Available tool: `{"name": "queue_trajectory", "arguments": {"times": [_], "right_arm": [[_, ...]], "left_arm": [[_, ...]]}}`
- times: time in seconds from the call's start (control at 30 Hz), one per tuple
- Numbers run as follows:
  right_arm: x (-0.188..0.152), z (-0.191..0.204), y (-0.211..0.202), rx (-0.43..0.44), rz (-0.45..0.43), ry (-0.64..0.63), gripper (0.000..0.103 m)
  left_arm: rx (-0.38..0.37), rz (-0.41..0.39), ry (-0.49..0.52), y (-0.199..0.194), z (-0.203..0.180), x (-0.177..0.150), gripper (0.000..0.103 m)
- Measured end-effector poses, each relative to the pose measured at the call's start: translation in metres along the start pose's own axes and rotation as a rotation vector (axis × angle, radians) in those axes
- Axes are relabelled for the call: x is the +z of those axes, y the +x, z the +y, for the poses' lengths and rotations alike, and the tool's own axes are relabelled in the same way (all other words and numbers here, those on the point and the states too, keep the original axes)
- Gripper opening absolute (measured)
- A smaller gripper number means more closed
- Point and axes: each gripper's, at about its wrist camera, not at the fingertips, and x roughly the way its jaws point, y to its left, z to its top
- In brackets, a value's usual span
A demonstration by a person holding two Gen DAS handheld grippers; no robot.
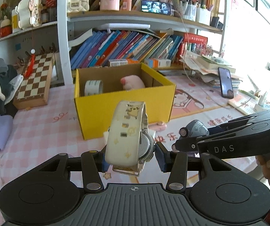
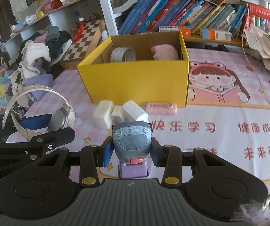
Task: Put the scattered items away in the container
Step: 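Carry the watch with left gripper while right gripper carries the toy into the box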
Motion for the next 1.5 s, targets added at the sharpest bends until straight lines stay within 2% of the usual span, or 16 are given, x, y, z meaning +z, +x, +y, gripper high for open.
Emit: {"name": "queue_trajectory", "arguments": {"times": [0.23,0.47,0.73,1.07,1.27,1.5], "right_arm": [[0.028,-0.003,-0.001,0.022,-0.061,-0.025,0.038],[0.073,-0.014,-0.003,0.055,-0.150,-0.056,0.038],[0.124,-0.029,0.012,0.096,-0.201,-0.110,0.038],[0.162,-0.048,0.040,0.130,-0.193,-0.166,0.038],[0.175,-0.053,0.069,0.139,-0.142,-0.211,0.038],[0.183,-0.051,0.108,0.146,-0.068,-0.283,0.038]], "left_arm": [[-0.004,-0.050,-0.004,0.004,0.005,0.024,0.046],[0.002,-0.116,0.007,0.013,0.010,0.062,0.043],[0.030,-0.152,0.014,0.034,0.012,0.101,0.038],[0.093,-0.141,0.032,0.062,0.017,0.127,0.038],[0.109,-0.102,0.052,0.089,0.022,0.139,0.038],[0.113,-0.026,0.029,0.126,0.037,0.143,0.038]]}}
